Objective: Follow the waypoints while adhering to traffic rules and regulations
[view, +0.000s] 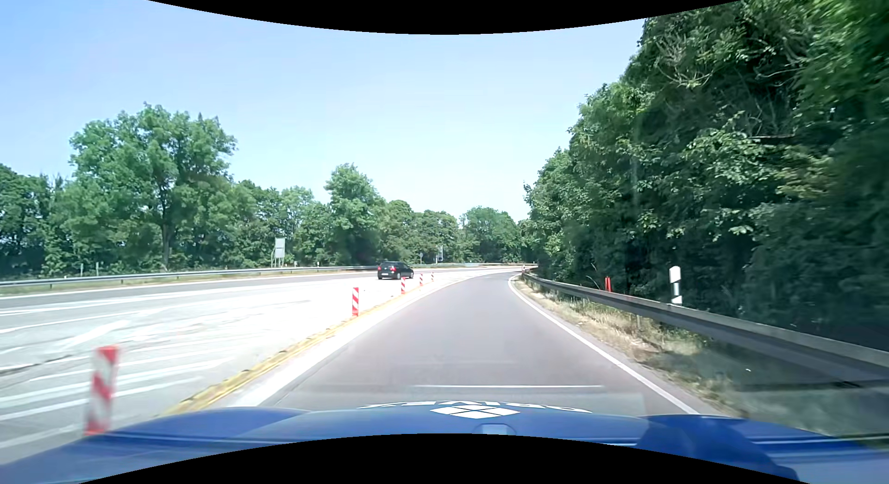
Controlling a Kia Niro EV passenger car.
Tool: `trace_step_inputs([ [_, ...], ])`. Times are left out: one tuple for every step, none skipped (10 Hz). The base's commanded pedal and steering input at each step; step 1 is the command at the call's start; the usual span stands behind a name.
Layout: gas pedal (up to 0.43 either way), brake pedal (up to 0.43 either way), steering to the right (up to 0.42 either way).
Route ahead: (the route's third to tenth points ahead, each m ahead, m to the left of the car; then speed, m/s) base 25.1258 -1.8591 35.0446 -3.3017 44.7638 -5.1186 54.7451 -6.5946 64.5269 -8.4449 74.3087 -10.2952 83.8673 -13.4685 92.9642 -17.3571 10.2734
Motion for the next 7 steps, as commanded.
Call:
trace_step_inputs([
  [0.039,0.0,0.011],
  [0.047,0.0,0.011],
  [0.047,0.0,0.012],
  [0.047,0.0,0.012],
  [0.059,0.0,0.012],
  [0.059,0.0,0.015],
  [0.11,0.0,0.015],
])
